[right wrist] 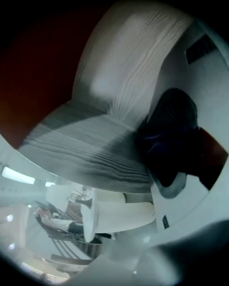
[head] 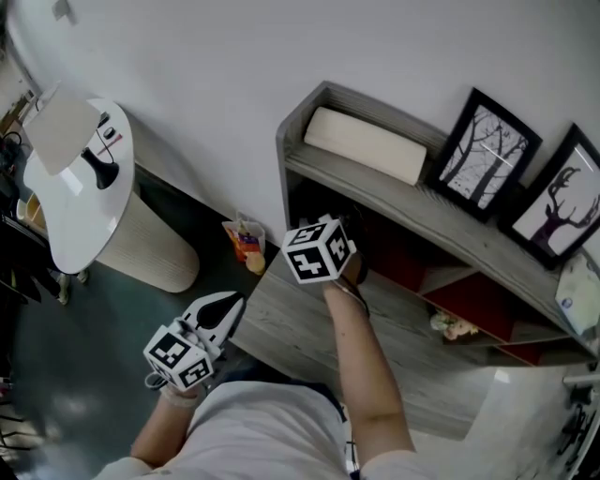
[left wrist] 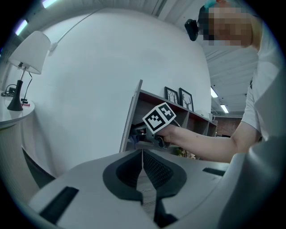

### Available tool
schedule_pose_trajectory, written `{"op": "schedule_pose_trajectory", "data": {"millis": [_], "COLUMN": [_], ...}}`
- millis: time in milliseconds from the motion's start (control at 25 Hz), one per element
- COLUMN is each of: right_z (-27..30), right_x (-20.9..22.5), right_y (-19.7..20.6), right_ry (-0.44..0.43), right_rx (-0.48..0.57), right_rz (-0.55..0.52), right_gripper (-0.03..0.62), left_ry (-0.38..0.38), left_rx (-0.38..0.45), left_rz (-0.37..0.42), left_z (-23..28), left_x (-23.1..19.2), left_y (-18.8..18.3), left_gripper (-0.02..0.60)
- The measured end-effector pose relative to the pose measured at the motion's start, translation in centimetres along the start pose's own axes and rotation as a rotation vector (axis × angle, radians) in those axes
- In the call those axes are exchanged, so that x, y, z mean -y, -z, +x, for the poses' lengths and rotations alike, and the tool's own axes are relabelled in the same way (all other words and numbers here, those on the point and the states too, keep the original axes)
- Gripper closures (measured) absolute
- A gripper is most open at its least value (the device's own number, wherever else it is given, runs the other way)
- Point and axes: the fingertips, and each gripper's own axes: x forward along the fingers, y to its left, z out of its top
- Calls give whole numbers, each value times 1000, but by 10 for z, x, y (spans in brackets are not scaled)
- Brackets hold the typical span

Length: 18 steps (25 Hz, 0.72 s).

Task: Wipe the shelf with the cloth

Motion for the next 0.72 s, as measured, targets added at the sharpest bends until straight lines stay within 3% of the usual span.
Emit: {"op": "schedule_pose_trajectory", "data": {"millis": [80, 280, 720], "right_z": [6, 5, -23], "right_x": [-6, -8, 42], "right_y": [5, 6, 49], "right_ry": [-5, 37, 199], "right_rx": [-19, -9, -91], "right_rz": [-62, -85, -28], "right_gripper": [397, 456, 488], "left_ry": [-1, 20, 185], "left_rx": [0, -8, -51], "left_rz": [-5, -9, 15], "left_z": [0, 6, 39], "left_x": [-4, -9, 9], "left_y": [0, -2, -8], "left_gripper": [565, 565, 565]}}
